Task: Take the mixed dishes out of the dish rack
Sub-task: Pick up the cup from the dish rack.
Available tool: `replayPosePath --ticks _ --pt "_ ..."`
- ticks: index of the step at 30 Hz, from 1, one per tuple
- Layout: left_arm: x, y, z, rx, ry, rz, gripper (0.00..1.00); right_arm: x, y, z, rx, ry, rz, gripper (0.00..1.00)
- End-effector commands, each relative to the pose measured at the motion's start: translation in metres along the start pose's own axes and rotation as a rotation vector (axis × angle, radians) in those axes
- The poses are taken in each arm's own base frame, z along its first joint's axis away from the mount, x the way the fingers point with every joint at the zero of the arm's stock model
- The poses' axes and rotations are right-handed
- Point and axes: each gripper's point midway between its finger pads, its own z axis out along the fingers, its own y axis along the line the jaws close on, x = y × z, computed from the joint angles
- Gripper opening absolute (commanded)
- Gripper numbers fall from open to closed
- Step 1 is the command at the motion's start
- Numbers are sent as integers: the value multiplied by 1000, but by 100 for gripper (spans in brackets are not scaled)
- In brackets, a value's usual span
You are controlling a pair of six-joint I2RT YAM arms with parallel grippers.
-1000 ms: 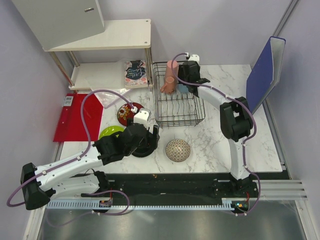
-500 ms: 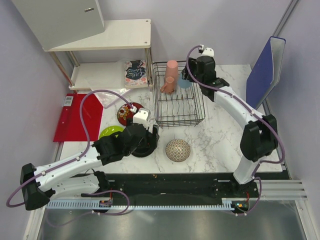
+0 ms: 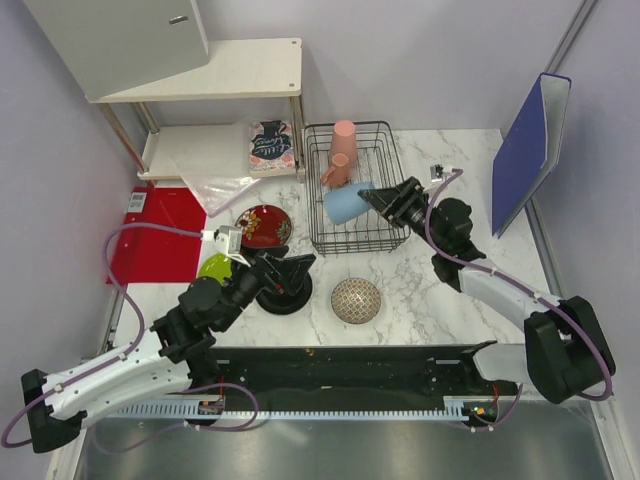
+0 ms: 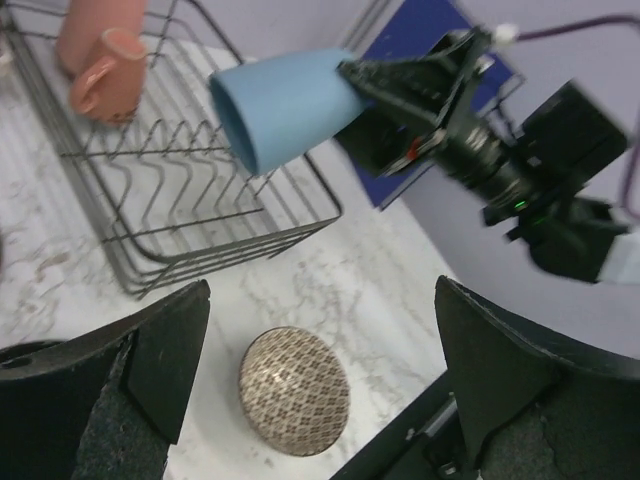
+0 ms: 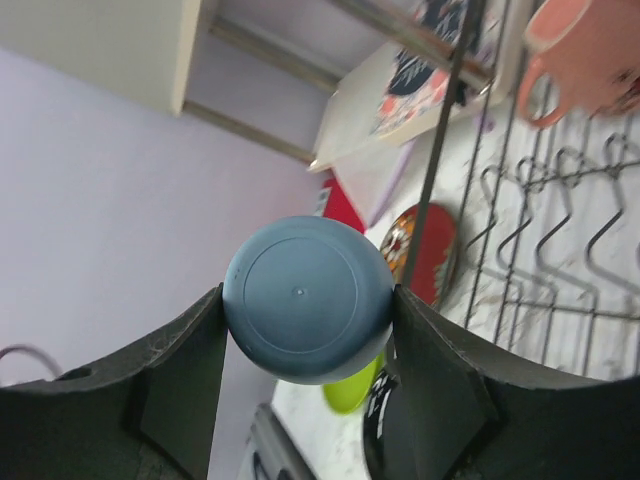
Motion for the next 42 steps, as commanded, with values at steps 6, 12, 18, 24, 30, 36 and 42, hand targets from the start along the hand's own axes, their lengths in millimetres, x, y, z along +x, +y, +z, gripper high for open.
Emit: replayPosePath --ticks 6,12,18,24,30,36,42 --pt "-19 -67 10 287 -42 -106 99 10 102 -64 -462 -15 84 0" --pt "-19 -67 14 292 -54 -129 99 32 106 -79 -471 28 57 0" --pt "-29 -70 13 298 -84 -139 94 54 103 -88 -464 64 35 0" --pt "-30 -80 13 338 -72 -150 81 65 97 -91 -462 83 51 0" --pt "-14 -84 17 363 -13 -166 58 69 99 -90 -469 95 52 0" --pt "-8 -84 18 364 9 -160 4 74 95 -89 -453 110 36 0" --pt "-16 -70 22 230 51 -76 2 76 73 -84 -305 118 -59 60"
